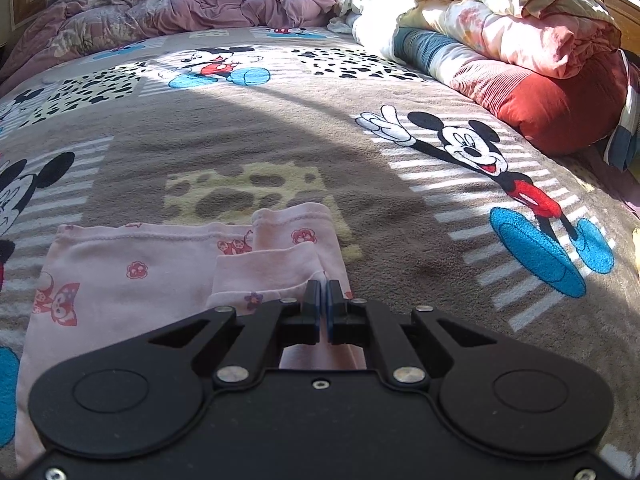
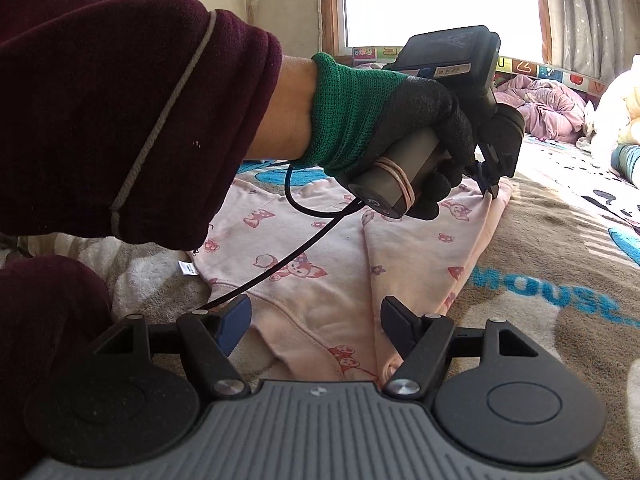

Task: Fold clothes
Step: 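Press the folded leg flat, then open the left gripper to release it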

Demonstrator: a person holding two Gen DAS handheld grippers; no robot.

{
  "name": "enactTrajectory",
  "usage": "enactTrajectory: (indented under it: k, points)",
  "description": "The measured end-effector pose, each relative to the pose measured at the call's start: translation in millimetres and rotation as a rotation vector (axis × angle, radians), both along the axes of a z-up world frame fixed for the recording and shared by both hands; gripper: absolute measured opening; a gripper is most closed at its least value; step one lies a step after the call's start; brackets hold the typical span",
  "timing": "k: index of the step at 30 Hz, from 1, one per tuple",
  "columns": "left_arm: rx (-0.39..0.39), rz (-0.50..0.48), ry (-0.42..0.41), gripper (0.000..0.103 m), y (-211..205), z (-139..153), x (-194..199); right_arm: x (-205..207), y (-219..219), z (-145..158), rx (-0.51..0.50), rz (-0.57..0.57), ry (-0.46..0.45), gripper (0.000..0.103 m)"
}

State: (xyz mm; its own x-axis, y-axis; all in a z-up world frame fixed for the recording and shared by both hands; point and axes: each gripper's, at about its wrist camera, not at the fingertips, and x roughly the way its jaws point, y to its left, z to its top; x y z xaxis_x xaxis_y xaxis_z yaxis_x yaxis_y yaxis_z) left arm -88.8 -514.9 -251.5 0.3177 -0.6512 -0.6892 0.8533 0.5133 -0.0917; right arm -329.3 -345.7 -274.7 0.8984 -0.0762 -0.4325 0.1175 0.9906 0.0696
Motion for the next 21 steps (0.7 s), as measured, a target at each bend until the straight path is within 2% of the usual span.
enactTrajectory:
  k: [2, 5, 9, 11, 17, 21]
  points:
    - [0.002, -0.004, -0.006, 0.002, -0.8, -0.6, -0.2, -1.0, -2.4, 1.9, 0.001, -0.021, -0.019, 0.072]
    - [0.006, -0.001, -0.002, 0.002, -3.2, -2.4, 1.5, 5.9, -8.1, -5.7, 0.037, -0.031, 0.028, 0.073]
    - [0.015, -0.009, -0.012, 0.002, -6.8, -4.6, -0.7, 8.8, -4.1, -10.5, 0.024, -0.015, 0.068, 0.076]
    - [0.015, -0.006, -0.025, 0.002, -6.8, -3.7, -2.3, 9.2, -7.7, -11.1, 0.052, -0.021, 0.07, 0.076]
    - [-0.023, -0.006, -0.03, 0.002, -3.8, 0.5, -6.4, 9.8, -7.6, -12.3, 0.049, -0.023, 0.065, 0.076]
    - [0.014, -0.039, -0.033, 0.002, -13.0, -7.0, -6.4, 9.9, -7.5, -12.4, 0.047, -0.024, 0.061, 0.076]
